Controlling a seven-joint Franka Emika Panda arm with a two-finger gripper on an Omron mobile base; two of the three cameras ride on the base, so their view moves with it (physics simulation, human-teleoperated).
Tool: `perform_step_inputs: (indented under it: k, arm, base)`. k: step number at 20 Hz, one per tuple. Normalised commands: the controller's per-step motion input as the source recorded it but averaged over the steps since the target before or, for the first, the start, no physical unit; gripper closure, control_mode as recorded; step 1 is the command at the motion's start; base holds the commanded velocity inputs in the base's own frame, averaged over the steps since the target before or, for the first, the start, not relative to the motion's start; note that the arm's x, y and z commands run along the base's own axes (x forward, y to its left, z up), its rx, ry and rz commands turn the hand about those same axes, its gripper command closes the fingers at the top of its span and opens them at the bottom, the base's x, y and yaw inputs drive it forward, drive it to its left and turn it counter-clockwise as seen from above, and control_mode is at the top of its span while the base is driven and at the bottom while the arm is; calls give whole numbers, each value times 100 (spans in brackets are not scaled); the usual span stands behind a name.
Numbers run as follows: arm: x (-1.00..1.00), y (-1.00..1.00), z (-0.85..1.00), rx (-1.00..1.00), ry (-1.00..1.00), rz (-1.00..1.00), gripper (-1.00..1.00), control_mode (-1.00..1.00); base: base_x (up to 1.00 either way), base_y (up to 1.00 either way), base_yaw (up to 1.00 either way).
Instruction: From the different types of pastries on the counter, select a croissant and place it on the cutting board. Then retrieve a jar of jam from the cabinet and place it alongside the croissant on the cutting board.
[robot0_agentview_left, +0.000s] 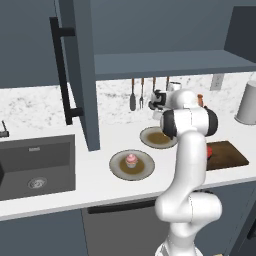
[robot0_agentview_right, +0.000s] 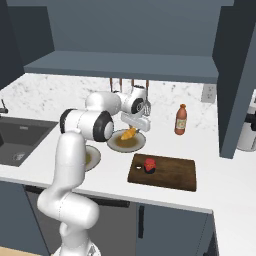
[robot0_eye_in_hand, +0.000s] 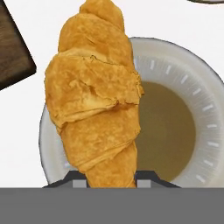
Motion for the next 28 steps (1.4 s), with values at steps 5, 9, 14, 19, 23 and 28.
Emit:
perform_step_inputs:
  k: [5,9,14,19,23,28]
  arm:
    - [-23,-14,14,0,0,0,100,-100]
    - [-1,-21,45,0,0,0,100,-100]
    - [-11,-27,19,0,0,0,100,-100]
    - [-6,-23,0,0,-1,0,100,-100]
    - [-9,-21,1,0,0,0,100,-100]
    - [-23,-29,4,0,0,0,100,-100]
  base:
    - [0,0,0]
    - [0,0,0]
    - [0,0,0]
    - [0,0,0]
    - [0,0,0]
    - [0,0,0]
